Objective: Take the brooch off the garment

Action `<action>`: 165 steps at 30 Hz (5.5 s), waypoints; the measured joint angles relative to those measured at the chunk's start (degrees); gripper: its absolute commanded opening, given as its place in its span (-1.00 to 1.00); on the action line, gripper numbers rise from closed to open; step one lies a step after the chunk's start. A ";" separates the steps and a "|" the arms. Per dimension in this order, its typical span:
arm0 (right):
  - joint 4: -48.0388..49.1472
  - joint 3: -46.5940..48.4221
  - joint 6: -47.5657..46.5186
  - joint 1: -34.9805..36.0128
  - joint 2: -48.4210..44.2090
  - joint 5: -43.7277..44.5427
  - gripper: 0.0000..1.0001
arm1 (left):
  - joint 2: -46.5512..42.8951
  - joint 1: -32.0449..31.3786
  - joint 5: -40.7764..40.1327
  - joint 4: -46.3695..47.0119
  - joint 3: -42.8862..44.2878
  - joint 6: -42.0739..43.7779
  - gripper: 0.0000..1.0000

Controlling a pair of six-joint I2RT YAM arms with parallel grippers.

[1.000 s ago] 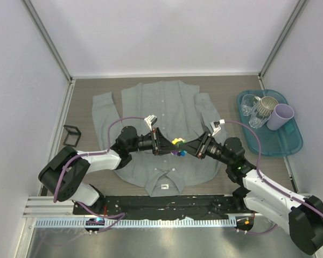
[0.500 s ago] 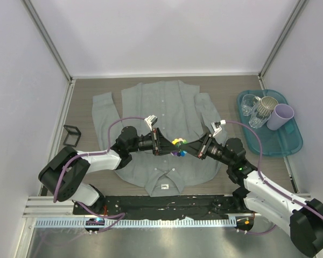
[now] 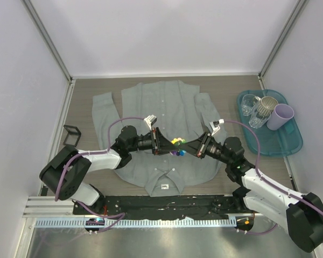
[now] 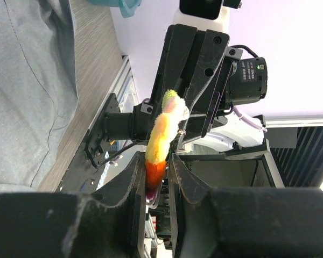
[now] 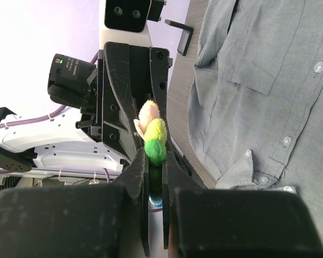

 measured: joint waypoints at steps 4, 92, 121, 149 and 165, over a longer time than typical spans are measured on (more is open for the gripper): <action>0.11 0.00 -0.13 -0.11 1.01 -0.42 -0.98 | 1.44 0.33 1.07 0.70 0.07 -0.59 -0.51; 2.80 2.08 1.05 2.25 2.45 -2.51 -0.98 | -5.01 2.21 3.61 2.23 -2.64 0.98 -0.35; -0.35 2.54 -2.47 2.10 2.08 -2.45 -0.99 | -1.97 2.47 4.55 2.95 -2.49 -0.50 -0.49; -2.01 2.38 2.60 2.14 -0.22 -0.81 -0.36 | -5.33 2.47 2.14 -0.09 -3.02 1.49 -1.00; -1.46 2.05 2.71 1.88 0.96 -0.94 -0.34 | -5.31 2.60 1.75 -0.13 -3.06 1.44 -1.00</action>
